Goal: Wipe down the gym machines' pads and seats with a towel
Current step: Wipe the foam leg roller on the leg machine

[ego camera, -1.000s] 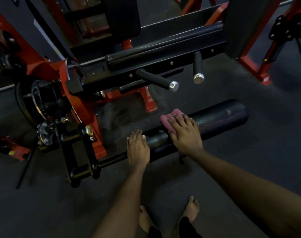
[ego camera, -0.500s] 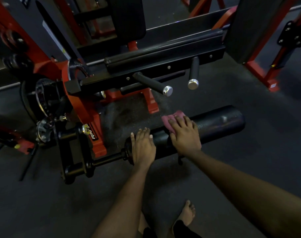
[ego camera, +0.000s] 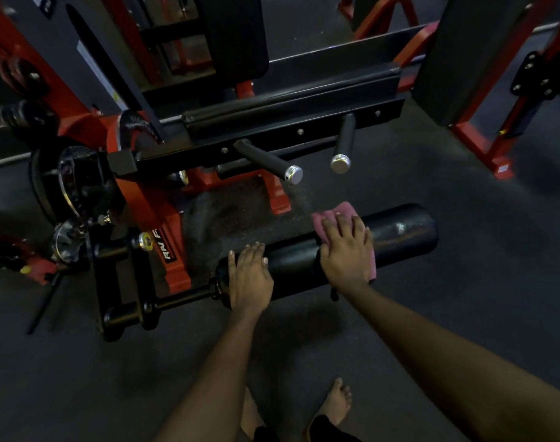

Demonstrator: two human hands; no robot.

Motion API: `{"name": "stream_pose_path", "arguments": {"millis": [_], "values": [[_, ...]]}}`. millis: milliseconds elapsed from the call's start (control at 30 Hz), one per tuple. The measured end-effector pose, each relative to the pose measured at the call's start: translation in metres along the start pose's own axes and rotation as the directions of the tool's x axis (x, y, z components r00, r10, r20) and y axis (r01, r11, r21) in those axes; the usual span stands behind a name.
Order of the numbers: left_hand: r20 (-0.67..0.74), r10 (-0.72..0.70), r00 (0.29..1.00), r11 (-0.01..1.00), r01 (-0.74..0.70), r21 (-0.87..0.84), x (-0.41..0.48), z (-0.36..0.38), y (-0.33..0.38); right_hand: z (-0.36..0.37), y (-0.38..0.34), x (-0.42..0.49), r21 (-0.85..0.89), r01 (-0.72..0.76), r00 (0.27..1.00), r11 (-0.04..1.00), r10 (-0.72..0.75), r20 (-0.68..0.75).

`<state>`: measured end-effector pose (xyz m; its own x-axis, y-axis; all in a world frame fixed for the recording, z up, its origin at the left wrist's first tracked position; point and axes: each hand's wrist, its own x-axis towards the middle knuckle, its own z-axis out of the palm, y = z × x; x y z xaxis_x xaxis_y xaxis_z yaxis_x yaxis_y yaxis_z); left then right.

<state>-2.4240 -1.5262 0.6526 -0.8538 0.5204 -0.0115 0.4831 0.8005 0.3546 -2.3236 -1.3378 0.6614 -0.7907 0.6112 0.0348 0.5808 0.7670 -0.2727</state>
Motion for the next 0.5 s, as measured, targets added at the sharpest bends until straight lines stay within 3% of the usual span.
{"name": "stream_pose_path", "arguments": {"millis": [67,167,300,367,433,500], "values": [[-0.022,-0.02,1.0,1.0,0.02,-0.003,0.001,0.0,0.003,-0.007,0.025,0.007,0.018,0.015,1.0,1.0,-0.015,0.009],[-0.088,-0.039,0.995,0.999,0.037,-0.027,0.001,0.002,0.014,-0.006,0.024,0.012,0.057,-0.232,0.972,0.971,0.234,-0.025],[-0.048,0.059,0.997,0.993,-0.064,-0.096,0.006,0.007,0.037,-0.013,0.048,0.013,0.008,0.031,0.999,0.999,-0.031,0.018],[-0.012,0.08,0.997,0.99,-0.081,-0.116,0.009,0.01,0.048,-0.022,0.069,0.019,0.055,-0.089,0.996,0.995,0.089,-0.006],[0.004,0.073,0.997,0.989,-0.072,-0.128,0.011,0.014,0.05,-0.019,0.057,0.021,0.105,-0.331,0.941,0.938,0.336,-0.036],[0.001,0.07,0.998,0.987,-0.07,-0.146,0.011,0.017,0.047,-0.013,0.021,0.015,0.122,-0.396,0.915,0.91,0.402,-0.035]]}}
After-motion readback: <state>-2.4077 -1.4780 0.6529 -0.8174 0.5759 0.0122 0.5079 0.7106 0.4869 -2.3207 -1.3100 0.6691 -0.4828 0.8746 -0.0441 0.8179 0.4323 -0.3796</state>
